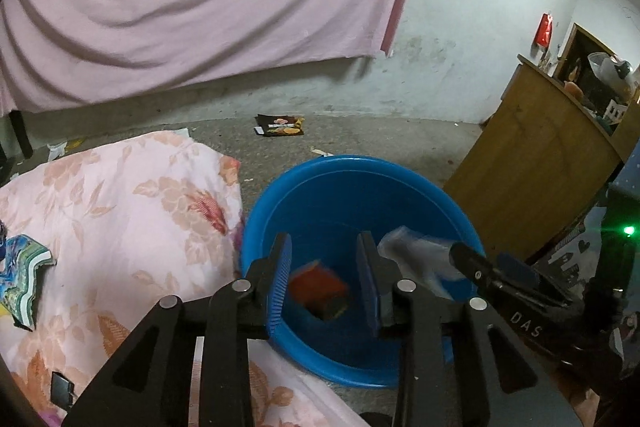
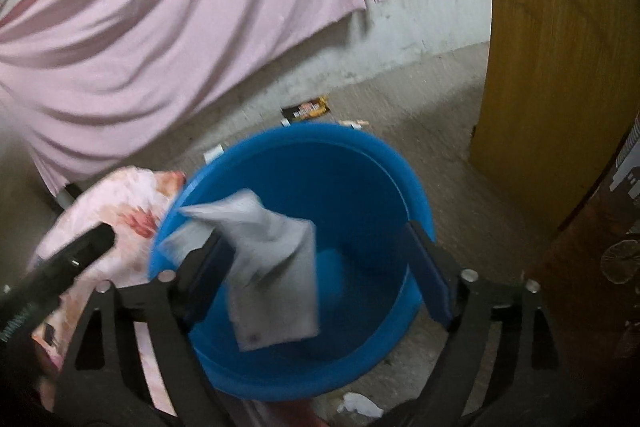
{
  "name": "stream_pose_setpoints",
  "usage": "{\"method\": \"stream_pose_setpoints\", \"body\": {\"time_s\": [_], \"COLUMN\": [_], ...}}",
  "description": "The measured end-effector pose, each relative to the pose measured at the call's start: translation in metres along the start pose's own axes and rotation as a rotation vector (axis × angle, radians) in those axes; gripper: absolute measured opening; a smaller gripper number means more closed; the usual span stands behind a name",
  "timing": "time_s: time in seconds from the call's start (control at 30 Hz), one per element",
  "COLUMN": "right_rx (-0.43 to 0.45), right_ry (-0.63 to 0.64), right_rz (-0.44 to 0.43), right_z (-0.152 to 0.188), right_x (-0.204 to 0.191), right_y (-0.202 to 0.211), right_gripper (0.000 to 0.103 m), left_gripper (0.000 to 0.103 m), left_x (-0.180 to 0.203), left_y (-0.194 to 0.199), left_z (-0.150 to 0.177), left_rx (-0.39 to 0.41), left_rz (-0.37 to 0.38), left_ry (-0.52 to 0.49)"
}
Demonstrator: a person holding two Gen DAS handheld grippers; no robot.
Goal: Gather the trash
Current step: 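Carry both items over the blue bucket and open both tools to drop them, then move both tools back over the bed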
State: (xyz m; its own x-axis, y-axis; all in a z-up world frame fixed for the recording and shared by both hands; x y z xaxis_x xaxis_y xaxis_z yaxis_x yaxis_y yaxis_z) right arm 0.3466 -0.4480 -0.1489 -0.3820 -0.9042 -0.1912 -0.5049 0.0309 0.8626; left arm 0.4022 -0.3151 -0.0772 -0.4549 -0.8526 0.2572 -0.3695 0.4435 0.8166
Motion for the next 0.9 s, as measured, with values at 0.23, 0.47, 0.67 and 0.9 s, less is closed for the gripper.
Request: {"method": "stream_pose_setpoints", "body": {"time_s": [0.23, 0.47, 0.67, 0.9], "right_rx": [-0.018, 0.145, 0.307, 0.496], "right_ry": [-0.004, -0.005, 0.034, 0.145], "right_rz": [-0.017, -0.084, -0.165, -0.274], "right_z": [0.002, -0.011, -0.020, -0.011], "right_x": [0.005, -0.004, -0.032, -0.085], "right_y": [-0.002, 0.029, 0.065, 0.110], "right_gripper": [0.103, 0.103, 0.103, 0.103], "left_gripper": [0.032, 0.032, 0.044, 0.067], "left_x": [-0.009, -0.019, -0.036, -0.074], "left_y": [0.009, 0.029, 0.074, 0.141], "left_z": [0.005, 0.005, 0.005, 0.013], "left_rx": [0.003, 0.055, 0.166, 0.328], "left_rz": [-0.006, -0.036, -0.069, -0.148], "left_ry": [0.024, 0.028, 0.033, 0.062]}}
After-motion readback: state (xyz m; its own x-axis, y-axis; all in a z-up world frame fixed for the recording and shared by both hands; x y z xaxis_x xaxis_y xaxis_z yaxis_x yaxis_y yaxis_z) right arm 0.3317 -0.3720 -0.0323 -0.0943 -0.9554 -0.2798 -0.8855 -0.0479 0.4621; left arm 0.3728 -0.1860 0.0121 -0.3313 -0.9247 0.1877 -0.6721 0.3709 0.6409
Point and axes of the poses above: each gripper's, at about its wrist camera, not at the fingertips, and y roughly against the way its jaws point, x to its right, z to its underside, the point moved 7 cm from there along -y, roughly the way its jaws point, and after that the axes turned 12 degrees about -x, right-handed, at the moved point
